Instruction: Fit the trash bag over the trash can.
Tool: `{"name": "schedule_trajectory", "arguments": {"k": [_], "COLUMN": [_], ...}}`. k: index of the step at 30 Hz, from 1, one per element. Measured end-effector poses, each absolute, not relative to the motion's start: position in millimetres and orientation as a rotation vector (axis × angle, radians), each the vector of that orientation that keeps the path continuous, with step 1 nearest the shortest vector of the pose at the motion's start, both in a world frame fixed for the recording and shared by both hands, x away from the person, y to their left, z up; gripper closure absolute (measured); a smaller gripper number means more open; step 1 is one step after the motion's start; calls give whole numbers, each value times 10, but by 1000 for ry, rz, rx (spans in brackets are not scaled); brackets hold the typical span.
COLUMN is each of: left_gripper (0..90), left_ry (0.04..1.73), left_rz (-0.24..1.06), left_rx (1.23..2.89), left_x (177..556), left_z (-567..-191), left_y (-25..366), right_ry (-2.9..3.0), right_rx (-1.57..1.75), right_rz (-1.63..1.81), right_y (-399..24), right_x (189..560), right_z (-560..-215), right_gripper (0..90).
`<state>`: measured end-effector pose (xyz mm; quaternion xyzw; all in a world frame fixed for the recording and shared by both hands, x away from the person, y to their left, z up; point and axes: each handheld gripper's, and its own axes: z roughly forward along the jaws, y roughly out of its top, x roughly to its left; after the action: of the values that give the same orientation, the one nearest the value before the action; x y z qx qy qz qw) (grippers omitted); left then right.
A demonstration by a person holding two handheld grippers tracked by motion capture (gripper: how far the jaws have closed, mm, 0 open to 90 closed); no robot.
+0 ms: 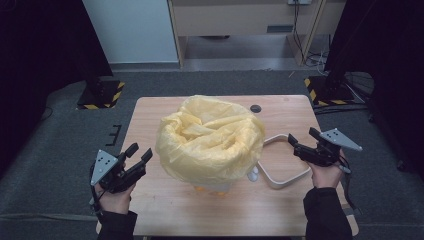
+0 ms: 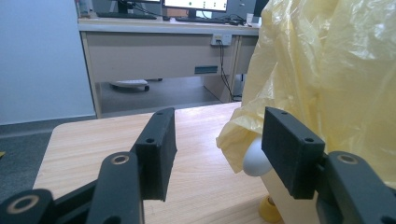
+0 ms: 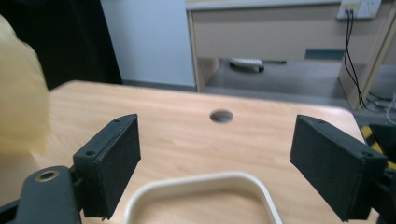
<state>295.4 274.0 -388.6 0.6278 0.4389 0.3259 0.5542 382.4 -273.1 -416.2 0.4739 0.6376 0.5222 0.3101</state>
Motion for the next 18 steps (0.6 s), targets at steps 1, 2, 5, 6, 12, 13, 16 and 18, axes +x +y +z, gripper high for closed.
{"name": "schedule_trajectory", "arguments": {"k": [1,2,5,6,12,13,16,18], "left_gripper": [445,445,442,441,428,423,415,411], "left_ry": [1037,1038,1039,1040,1042,1043,1047,1051], "left_rz": [769,769,768,769,774,780,768,768], "left_rx": [1487,1489,1497,1500,1521,1522,1530,1536], "left_x": [2956,2958,2967,2971,2980,2979,2993,3007], "left_z": [-3891,-3896,-3912,-3920,-3957,-3961,-3999,-4027], "left_y": [2738,2734,2723,2716,2698,2699,2692,2686], "right_ry": [1689,1694,1705,1708,1740,1746,1759,1761], "right_rx": [1260,1273,1293,1304,1347,1357,1379,1403], "right_rz": [1370,1365,1335,1329,1263,1256,1224,1213], "right_y": [-2750,-2769,-2822,-2842,-2942,-2960,-3023,-3075], "right_x": [3823,3821,3813,3812,3812,3812,3801,3789], "right_z": [-4207,-4251,-4367,-4406,-4593,-4624,-4700,-4760], "right_gripper": [163,164,165,165,187,188,191,194]}}
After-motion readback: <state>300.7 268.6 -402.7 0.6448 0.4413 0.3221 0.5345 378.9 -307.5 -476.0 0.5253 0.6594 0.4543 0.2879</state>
